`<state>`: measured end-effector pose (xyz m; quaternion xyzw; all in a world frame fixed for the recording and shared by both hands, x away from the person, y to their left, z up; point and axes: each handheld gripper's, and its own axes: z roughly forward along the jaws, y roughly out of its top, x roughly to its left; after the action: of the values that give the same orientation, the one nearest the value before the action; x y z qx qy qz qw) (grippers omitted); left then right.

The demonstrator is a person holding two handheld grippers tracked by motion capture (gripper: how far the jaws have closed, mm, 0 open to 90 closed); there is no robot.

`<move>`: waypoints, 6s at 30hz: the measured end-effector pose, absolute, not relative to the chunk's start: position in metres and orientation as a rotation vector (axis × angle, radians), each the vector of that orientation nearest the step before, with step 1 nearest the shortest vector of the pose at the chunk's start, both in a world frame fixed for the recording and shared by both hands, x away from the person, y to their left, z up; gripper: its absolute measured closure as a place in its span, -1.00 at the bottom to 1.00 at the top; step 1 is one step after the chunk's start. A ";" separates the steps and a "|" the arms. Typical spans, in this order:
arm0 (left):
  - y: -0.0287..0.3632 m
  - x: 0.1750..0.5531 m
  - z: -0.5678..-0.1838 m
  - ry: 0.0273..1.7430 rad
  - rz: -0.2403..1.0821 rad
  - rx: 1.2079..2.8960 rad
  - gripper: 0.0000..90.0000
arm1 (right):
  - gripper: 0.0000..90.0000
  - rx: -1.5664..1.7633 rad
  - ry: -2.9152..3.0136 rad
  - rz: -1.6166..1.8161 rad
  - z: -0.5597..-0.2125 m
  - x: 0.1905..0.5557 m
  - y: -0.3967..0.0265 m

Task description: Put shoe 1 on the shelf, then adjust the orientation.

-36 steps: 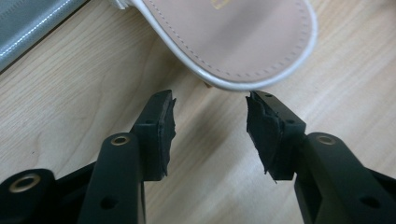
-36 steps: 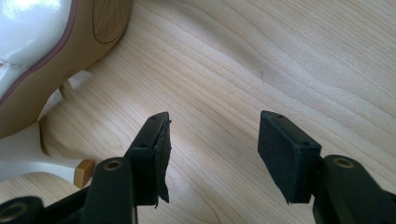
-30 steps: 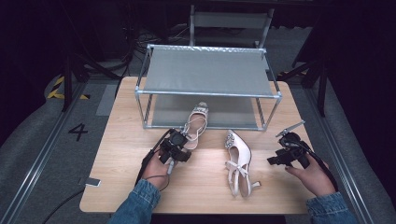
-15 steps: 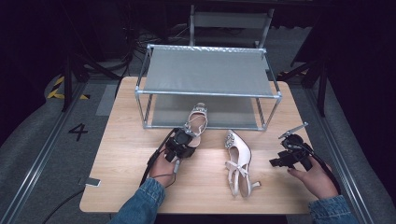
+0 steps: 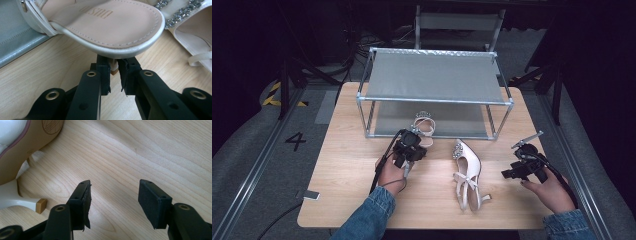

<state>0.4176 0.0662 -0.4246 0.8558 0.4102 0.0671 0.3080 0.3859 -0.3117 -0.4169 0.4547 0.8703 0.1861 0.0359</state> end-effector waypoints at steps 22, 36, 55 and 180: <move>0.061 0.478 -0.421 1.188 0.216 2.192 0.78 | -0.03 1.404 2.693 0.560 -0.422 0.389 -0.310; 0.058 0.523 -0.432 1.090 0.341 2.318 0.78 | -0.03 1.408 2.696 0.576 -0.421 0.389 -0.312; 0.062 0.500 -0.435 1.252 0.310 2.241 0.40 | -0.03 1.390 2.693 0.592 -0.416 0.386 -0.310; 0.125 0.409 -0.410 1.321 0.132 2.481 -0.09 | 0.22 1.331 2.686 0.867 -0.371 0.392 -0.269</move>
<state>0.4092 0.1255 -0.4105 0.8698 0.4632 0.0463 0.1634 0.3916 -0.2688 -0.3709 0.4267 0.8606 0.2778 0.0106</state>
